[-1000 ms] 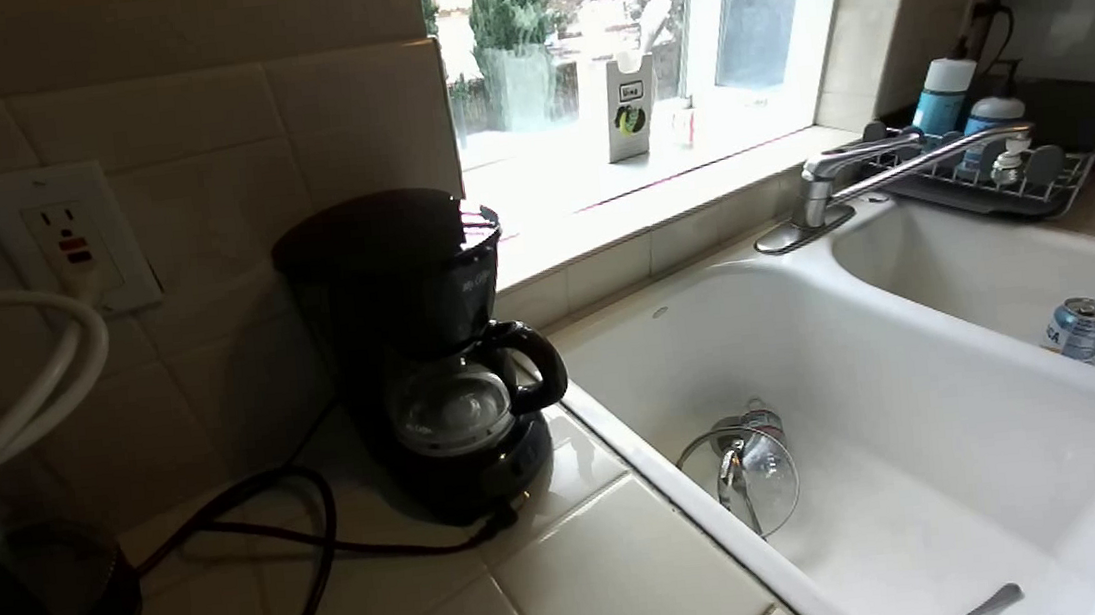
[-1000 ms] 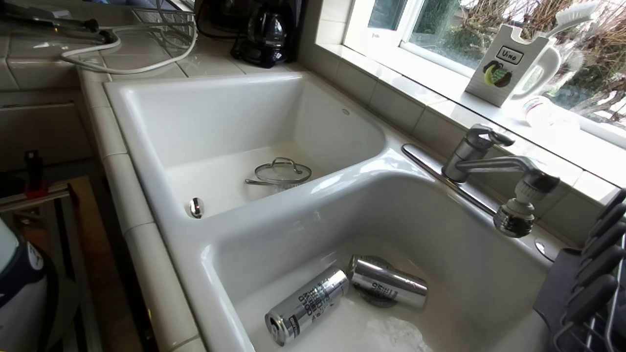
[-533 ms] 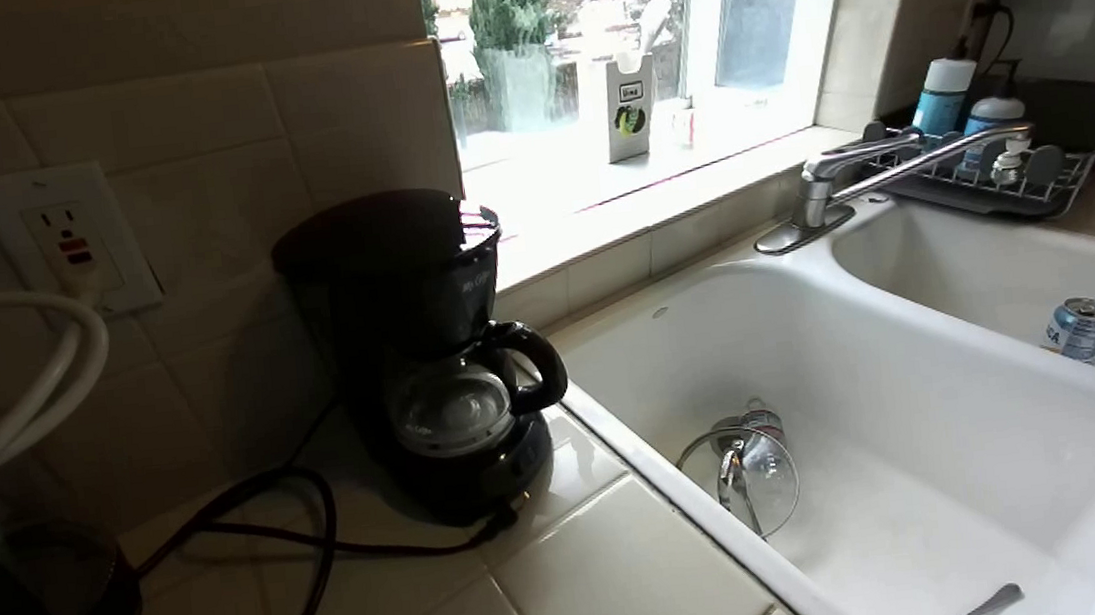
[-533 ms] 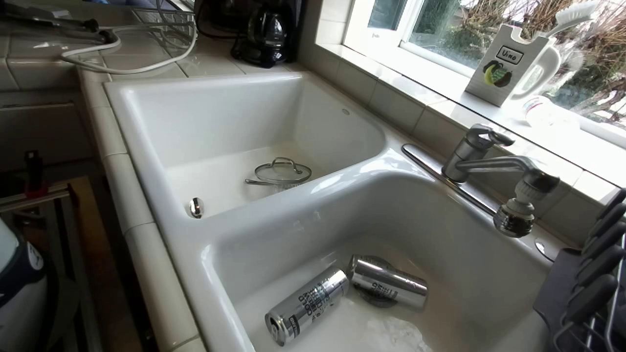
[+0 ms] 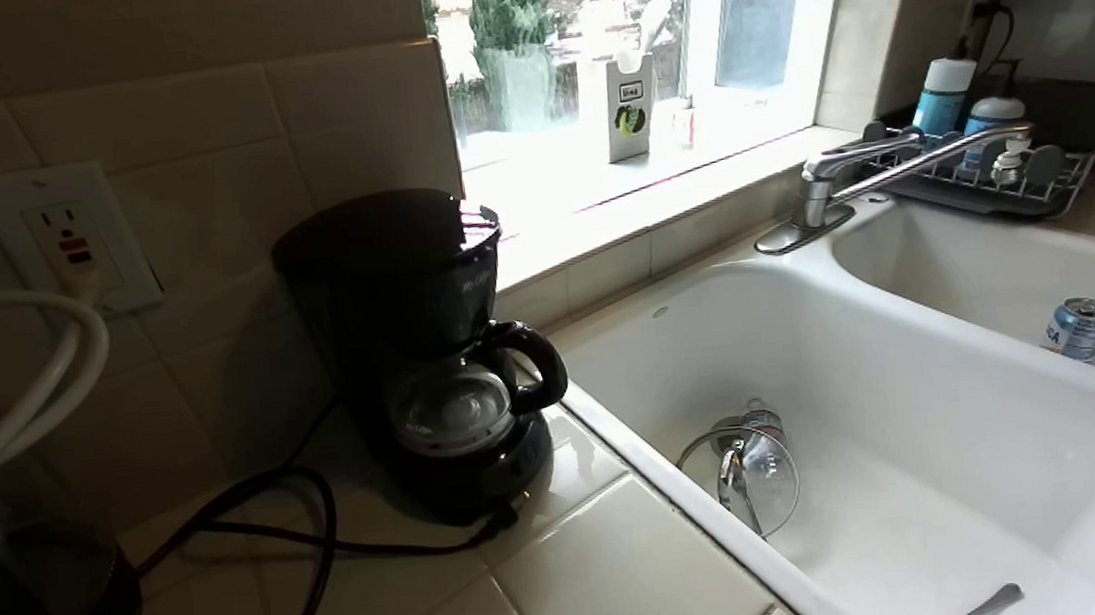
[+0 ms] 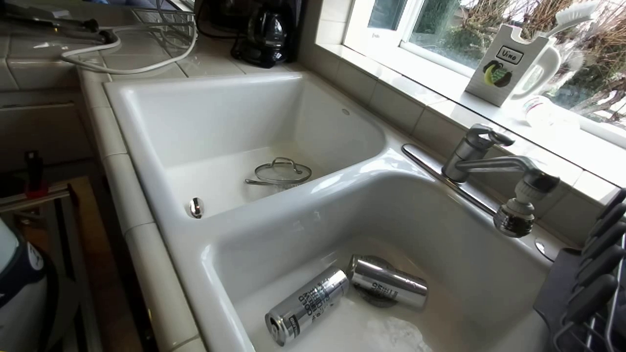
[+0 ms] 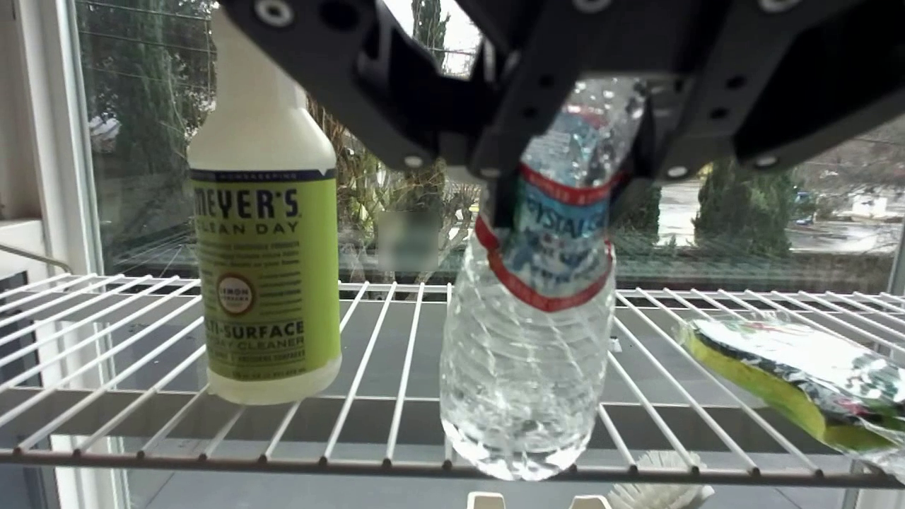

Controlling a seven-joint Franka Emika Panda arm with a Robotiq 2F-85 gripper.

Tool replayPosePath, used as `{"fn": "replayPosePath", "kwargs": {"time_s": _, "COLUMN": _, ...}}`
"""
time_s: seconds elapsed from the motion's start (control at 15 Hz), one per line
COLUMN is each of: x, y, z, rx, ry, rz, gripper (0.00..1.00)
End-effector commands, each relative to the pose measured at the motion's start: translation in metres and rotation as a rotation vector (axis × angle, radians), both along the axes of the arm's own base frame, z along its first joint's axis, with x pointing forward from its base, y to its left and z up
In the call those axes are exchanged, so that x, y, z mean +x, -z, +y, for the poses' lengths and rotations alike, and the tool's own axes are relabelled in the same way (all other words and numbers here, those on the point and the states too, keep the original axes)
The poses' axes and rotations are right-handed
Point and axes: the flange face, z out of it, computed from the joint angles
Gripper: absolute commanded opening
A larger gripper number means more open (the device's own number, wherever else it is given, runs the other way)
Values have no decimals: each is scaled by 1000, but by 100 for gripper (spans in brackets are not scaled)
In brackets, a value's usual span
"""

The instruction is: Pick up the water bottle from the windowsill.

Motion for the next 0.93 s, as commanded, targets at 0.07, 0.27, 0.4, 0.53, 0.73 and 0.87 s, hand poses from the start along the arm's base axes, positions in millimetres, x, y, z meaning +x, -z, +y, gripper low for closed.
{"fn": "replayPosePath", "kwargs": {"time_s": 0.07, "x": 7, "y": 7, "z": 9, "rx": -12, "ry": 3, "rz": -23, "gripper": 8}}
{"fn": "replayPosePath", "kwargs": {"time_s": 0.27, "x": 8, "y": 8, "z": 10, "rx": -21, "ry": 2, "rz": -20, "gripper": 8}}
{"fn": "replayPosePath", "kwargs": {"time_s": 0.4, "x": 10, "y": 10, "z": 10, "rx": -23, "ry": 2, "rz": -29, "gripper": 8}}
{"fn": "replayPosePath", "kwargs": {"time_s": 0.53, "x": 11, "y": 11, "z": 10, "rx": -25, "ry": 4, "rz": -37, "gripper": 56}}
{"fn": "replayPosePath", "kwargs": {"time_s": 0.73, "x": 14, "y": 14, "z": 9, "rx": -22, "ry": 6, "rz": -52, "gripper": 72}}
{"fn": "replayPosePath", "kwargs": {"time_s": 0.87, "x": 18, "y": 17, "z": 9, "rx": -16, "ry": 6, "rz": -63, "gripper": 86}}
